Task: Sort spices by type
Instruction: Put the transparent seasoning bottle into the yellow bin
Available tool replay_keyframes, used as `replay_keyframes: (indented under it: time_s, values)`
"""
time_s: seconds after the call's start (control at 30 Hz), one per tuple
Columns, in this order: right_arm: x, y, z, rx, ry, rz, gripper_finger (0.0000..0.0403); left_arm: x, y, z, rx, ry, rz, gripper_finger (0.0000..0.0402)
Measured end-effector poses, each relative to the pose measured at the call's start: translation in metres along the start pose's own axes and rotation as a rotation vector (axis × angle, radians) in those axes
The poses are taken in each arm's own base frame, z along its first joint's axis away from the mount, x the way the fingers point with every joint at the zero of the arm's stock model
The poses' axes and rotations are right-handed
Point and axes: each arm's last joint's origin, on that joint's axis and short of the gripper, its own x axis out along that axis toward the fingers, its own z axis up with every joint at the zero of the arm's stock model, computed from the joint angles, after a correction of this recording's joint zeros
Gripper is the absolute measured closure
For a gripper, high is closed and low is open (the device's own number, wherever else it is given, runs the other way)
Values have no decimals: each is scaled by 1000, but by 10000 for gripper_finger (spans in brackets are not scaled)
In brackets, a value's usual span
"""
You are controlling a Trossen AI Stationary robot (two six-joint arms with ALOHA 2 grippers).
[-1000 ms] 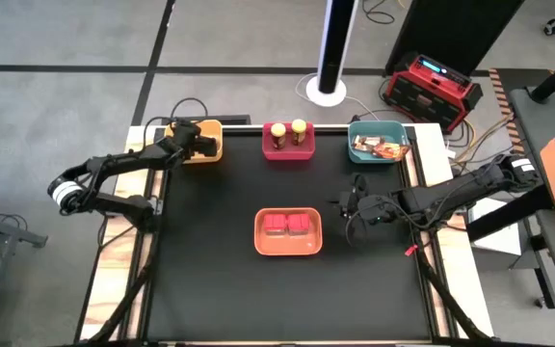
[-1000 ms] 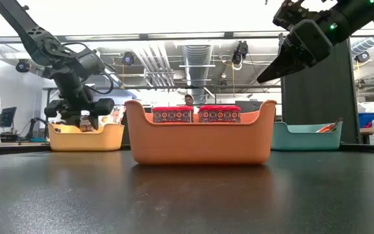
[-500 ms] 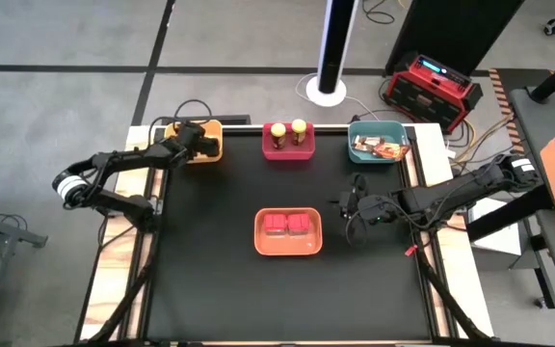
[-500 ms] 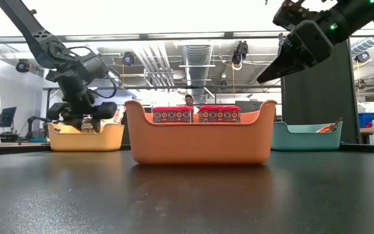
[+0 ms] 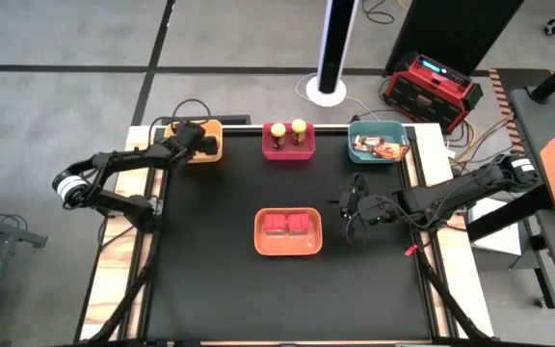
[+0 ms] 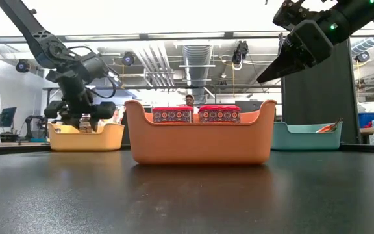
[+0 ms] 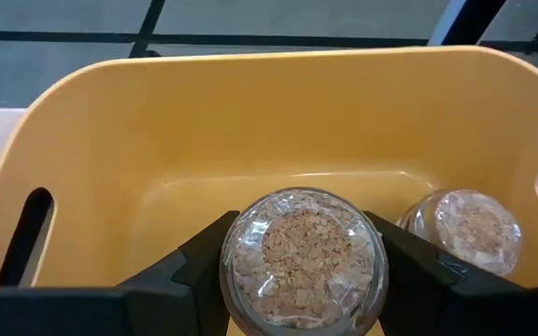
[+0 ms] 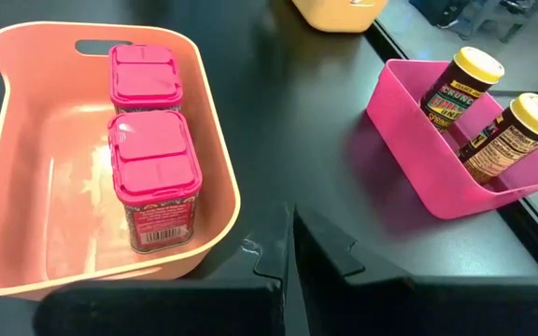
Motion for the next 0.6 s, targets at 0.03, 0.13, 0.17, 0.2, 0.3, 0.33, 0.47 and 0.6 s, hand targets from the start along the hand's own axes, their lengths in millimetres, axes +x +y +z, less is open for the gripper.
replay_keyframes:
  time_s: [0.03, 0.13, 0.17, 0.2, 0.3, 0.33, 0.47, 0.6]
  values:
    - [0, 0, 0, 0, 0, 0, 390, 0, 0, 0, 2, 2, 0, 220]
    - [0, 0, 0, 0, 0, 0, 390, 0, 1, -2, -20, 15, 7, 220]
    - [0, 0, 0, 0, 0, 0, 390, 0, 1, -2, -32, 17, 8, 220]
    - [0, 0, 0, 0, 0, 0, 390, 0, 1, -2, -42, 15, 8, 220]
    - [0, 0, 0, -2, 0, 0, 390, 0, 1, -2, -49, 16, 7, 219]
    - [0, 0, 0, -2, 0, 0, 390, 0, 1, -2, -49, 19, 3, 219]
    - [0, 0, 0, -4, -1, 0, 390, 0, 0, -3, -43, 34, -23, 219]
    - [0, 0, 0, -4, 0, 0, 390, 0, 0, -2, -22, 25, -8, 219]
